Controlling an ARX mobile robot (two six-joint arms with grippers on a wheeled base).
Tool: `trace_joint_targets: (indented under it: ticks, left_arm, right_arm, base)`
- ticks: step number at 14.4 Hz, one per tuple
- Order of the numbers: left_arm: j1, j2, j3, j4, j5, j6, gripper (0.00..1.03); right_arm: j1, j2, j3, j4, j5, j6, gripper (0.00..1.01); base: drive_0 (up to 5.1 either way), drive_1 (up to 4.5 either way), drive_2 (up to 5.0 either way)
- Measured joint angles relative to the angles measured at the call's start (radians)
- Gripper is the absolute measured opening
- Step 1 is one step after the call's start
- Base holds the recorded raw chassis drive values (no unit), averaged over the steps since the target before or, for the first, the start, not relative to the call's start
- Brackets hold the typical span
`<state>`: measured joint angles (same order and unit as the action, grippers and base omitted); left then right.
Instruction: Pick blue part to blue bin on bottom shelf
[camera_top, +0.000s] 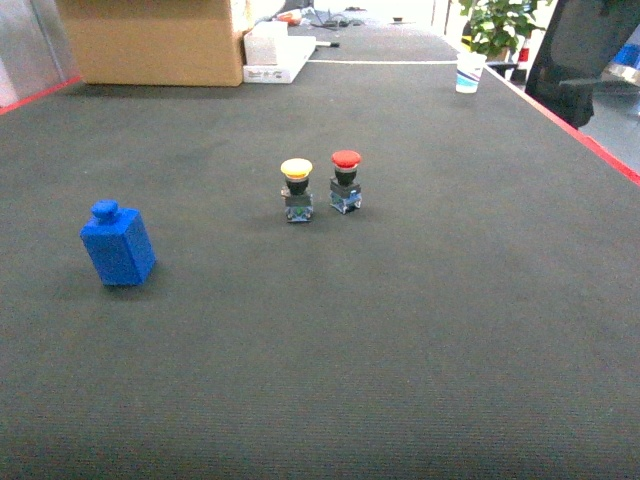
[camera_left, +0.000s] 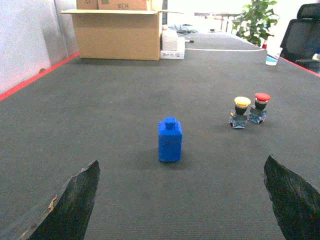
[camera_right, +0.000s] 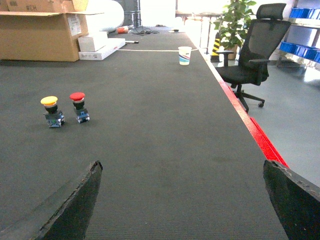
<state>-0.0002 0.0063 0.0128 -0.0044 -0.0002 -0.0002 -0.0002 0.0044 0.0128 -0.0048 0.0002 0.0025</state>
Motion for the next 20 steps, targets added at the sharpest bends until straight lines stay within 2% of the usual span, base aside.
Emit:
trace_joint_targets:
  ticks: [7,8,9,11,12,15,16,18,19,20]
  left_arm:
    - [0.0,0.0,0.0,0.0,0.0,0.0,0.98]
    - [-0.01,0.007,0.008,-0.037,-0.026,-0.005,0.98]
    - [-0.025,0.069,0.03,-0.089,-0.089,-0.029,0.98]
    - [-0.006,0.196,0.058,-0.009,-0.091,-0.038,0.98]
    - [-0.006,0.276,0.098,0.07,-0.073,-0.038,0.98]
    - [0.008,0.375,0.141,0.159,-0.031,-0.026,0.98]
    - [0.034,0.466,0.179,0.225,0.011,-0.016,0.98]
    - [0.082,0.722,0.314,0.327,0.115,0.038,0.98]
    - [0.074,1.054,0.495,0.349,0.143,0.091,0.98]
    - [0.038,1.3,0.676,0.19,0.231,0.103,0.98]
  right_arm:
    - [0.0,0.0,0.0,0.0,0.0,0.0,0.98]
    - [0.0,0.0,0.0,0.0,0.0,0.0,0.98]
    - [0.0,0.0,0.0,-0.001,0.0,0.0,0.98]
    - [0.0,0.0,0.0,-0.001,0.0,0.0,0.98]
    - [0.0,0.0,0.0,0.0,0.0,0.0,0.98]
    - [0.0,0.0,0.0,0.0,0.0,0.0,0.98]
    - [0.0,0.0,0.0,0.0,0.0,0.0,0.98]
    - [0.0,0.0,0.0,0.0,0.0,0.0,0.98]
    - [0.0,0.0,0.0,0.0,0.0,0.0,0.98]
    - [0.0,0.0,0.0,0.0,0.0,0.0,0.98]
  base:
    - [0.0,0.0,0.0]
    - [0.0,0.0,0.0]
    - [0.0,0.0,0.0]
    - [0.0,0.0,0.0]
    - [0.0,0.0,0.0]
    - [0.0,0.0,0.0]
    - [0.0,0.0,0.0]
    - [0.0,0.0,0.0]
    - [0.0,0.0,0.0]
    - [0.0,0.0,0.0]
